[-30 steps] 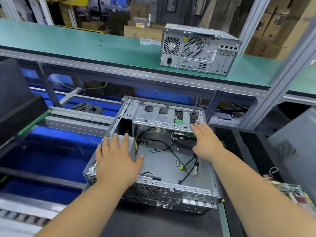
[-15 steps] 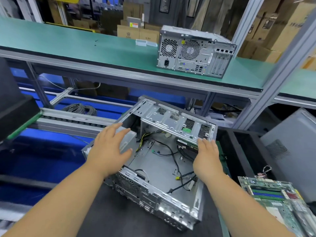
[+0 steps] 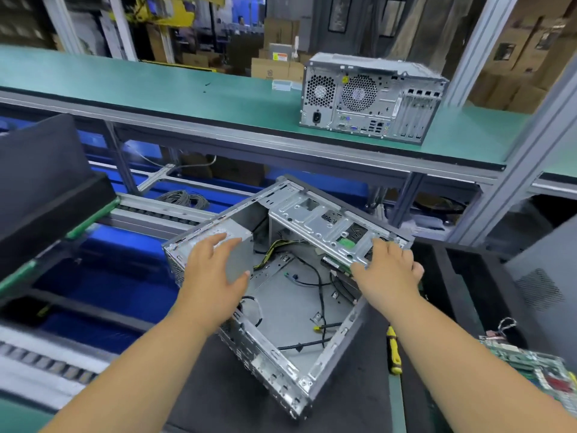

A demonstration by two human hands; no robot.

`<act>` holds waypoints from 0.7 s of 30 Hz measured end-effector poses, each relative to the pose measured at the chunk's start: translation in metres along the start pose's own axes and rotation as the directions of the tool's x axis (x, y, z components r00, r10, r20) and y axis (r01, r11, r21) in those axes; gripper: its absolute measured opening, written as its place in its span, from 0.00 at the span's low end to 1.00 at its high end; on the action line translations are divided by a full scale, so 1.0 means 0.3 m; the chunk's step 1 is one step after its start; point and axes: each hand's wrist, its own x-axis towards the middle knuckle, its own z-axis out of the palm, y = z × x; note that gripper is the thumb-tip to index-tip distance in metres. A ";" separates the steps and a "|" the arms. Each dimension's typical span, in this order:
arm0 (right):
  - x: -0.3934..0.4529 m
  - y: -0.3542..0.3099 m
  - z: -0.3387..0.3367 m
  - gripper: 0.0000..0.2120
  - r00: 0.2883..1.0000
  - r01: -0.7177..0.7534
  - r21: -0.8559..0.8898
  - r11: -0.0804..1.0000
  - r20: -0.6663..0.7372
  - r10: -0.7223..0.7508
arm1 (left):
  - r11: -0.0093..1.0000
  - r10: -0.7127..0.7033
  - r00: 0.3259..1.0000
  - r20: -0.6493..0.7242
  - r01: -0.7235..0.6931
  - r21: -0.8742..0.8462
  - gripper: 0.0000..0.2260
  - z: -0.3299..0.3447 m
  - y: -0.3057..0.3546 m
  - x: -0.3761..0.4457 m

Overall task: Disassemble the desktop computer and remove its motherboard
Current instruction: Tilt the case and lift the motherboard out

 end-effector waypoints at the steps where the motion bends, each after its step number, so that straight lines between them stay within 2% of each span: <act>1: 0.024 0.016 -0.005 0.33 0.999 0.034 0.010 0.999 0.012 -0.034 | 1.000 -0.028 1.000 -0.002 0.028 -0.002 0.26 0.014 0.039 -0.027; 4: 0.091 0.059 -0.012 0.31 0.989 0.147 0.036 0.988 0.003 -0.148 | 0.992 -0.111 0.993 -0.029 0.112 0.057 0.29 0.075 0.154 -0.102; 6: 0.141 0.079 -0.017 0.30 0.976 0.218 0.002 0.976 -0.009 -0.218 | 0.953 -0.272 0.960 -0.059 0.278 0.122 0.34 0.119 0.225 -0.144; 9: 0.223 0.097 -0.038 0.26 0.964 0.262 -0.010 0.965 -0.041 -0.262 | 0.817 -0.559 0.823 -0.100 0.568 0.102 0.40 0.161 0.312 -0.187; 11: 0.267 0.101 -0.051 0.22 0.957 0.280 -0.002 0.960 -0.077 -0.280 | 0.750 -0.649 0.753 -0.109 0.658 0.075 0.41 0.177 0.358 -0.208; 15: 0.314 0.108 -0.035 0.19 0.931 0.342 -0.033 0.939 -0.121 -0.343 | 0.698 -0.704 0.702 -0.104 0.712 0.081 0.38 0.192 0.389 -0.225; 19: 0.343 0.120 -0.002 0.26 0.940 0.342 -0.049 0.939 0.037 -0.340 | 0.710 -0.696 0.714 -0.074 0.700 0.076 0.37 0.198 0.383 -0.216; 21: 0.350 0.128 0.014 0.29 0.943 0.329 -0.042 0.943 0.062 -0.326 | 0.710 -0.686 0.723 -0.084 0.690 0.137 0.36 0.205 0.384 -0.213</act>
